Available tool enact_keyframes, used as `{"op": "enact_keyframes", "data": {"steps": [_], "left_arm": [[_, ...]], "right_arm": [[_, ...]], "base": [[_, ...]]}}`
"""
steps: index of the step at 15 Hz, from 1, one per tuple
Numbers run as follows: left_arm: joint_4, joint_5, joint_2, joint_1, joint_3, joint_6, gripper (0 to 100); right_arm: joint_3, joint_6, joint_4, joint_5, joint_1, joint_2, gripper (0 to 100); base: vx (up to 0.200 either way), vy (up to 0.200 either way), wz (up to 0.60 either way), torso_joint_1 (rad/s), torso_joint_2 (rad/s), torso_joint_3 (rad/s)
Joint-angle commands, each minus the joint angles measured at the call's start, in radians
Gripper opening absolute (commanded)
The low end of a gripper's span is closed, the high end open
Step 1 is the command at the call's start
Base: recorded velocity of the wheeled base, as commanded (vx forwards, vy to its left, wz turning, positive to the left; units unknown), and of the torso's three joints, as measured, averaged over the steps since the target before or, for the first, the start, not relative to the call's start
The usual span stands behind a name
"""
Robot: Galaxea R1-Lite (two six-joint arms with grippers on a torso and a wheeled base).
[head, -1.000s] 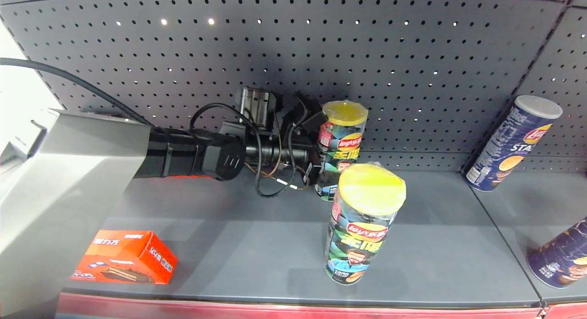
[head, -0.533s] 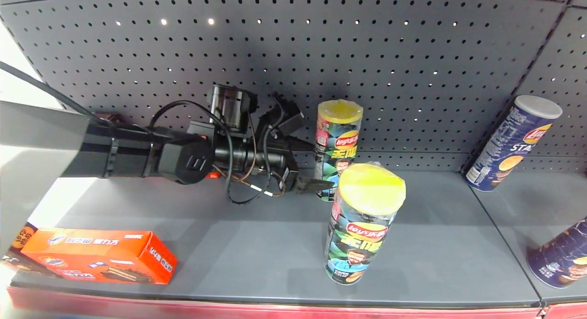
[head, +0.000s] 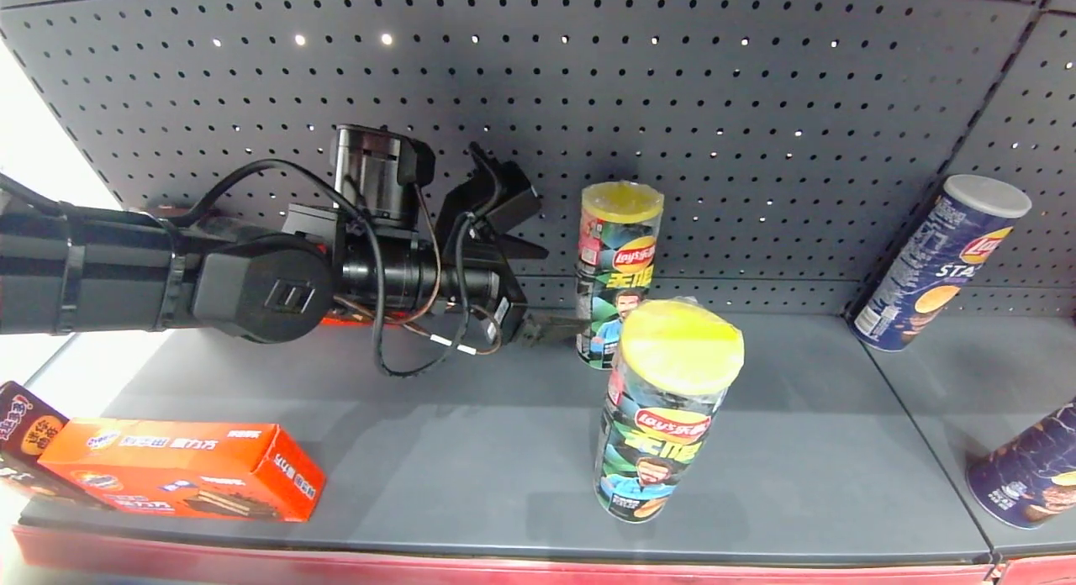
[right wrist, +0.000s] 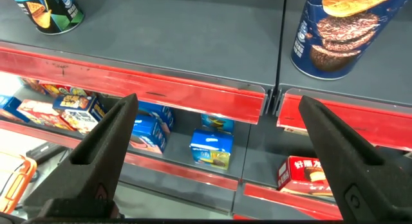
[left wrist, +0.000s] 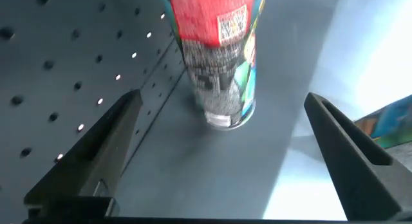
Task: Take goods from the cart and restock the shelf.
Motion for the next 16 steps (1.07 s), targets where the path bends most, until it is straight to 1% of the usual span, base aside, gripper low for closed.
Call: {"op": "enact_keyframes", "data": {"steps": [1, 2, 4, 6, 7, 10, 12, 13, 15, 16], "left_arm": [[-0.003, 0.006, -0.008, -0.017, -0.005, -0.005, 100], [-0.006, 0.024, 0.000, -0.030, -0.011, -0.006, 100], [-0.052, 0.063, 0.025, -0.036, -0.005, -0.006, 100], [-0.055, 0.126, 0.029, -0.034, -0.013, -0.011, 100], [-0.055, 0.147, 0.029, -0.031, -0.011, -0.014, 100], [-0.055, 0.187, 0.031, -0.027, -0.011, -0.017, 100], [-0.055, 0.193, 0.031, -0.027, -0.011, -0.020, 100], [-0.057, 0.210, 0.031, -0.028, -0.013, -0.031, 100], [-0.060, 0.239, 0.043, -0.033, -0.022, -0.065, 100], [-0.060, 0.271, 0.049, -0.037, -0.037, -0.086, 100]], "right_arm": [[0.000, 0.001, 0.000, 0.000, 0.000, 0.002, 100], [0.000, 0.001, 0.000, 0.000, 0.000, 0.002, 100], [0.000, 0.001, 0.000, 0.000, 0.000, 0.002, 100], [0.000, 0.001, 0.000, 0.002, 0.000, 0.002, 100], [0.000, 0.001, 0.000, 0.000, 0.000, 0.002, 100], [0.000, 0.001, 0.000, 0.000, 0.000, 0.002, 100], [0.000, 0.001, 0.000, 0.000, 0.000, 0.002, 100], [0.000, 0.001, 0.000, 0.000, 0.000, 0.002, 100], [0.000, 0.001, 0.000, 0.000, 0.000, 0.002, 100], [0.000, 0.001, 0.000, 0.000, 0.000, 0.002, 100]], "base": [[0.000, 0.000, 0.00, 0.000, 0.00, 0.000], [0.000, 0.000, 0.00, 0.000, 0.00, 0.000], [0.000, 0.000, 0.00, 0.000, 0.00, 0.000], [0.000, 0.000, 0.00, 0.000, 0.00, 0.000], [0.000, 0.000, 0.00, 0.000, 0.00, 0.000], [0.000, 0.000, 0.00, 0.000, 0.00, 0.000], [0.000, 0.000, 0.00, 0.000, 0.00, 0.000], [0.000, 0.000, 0.00, 0.000, 0.00, 0.000], [0.000, 0.000, 0.00, 0.000, 0.00, 0.000], [0.000, 0.000, 0.00, 0.000, 0.00, 0.000]]}}
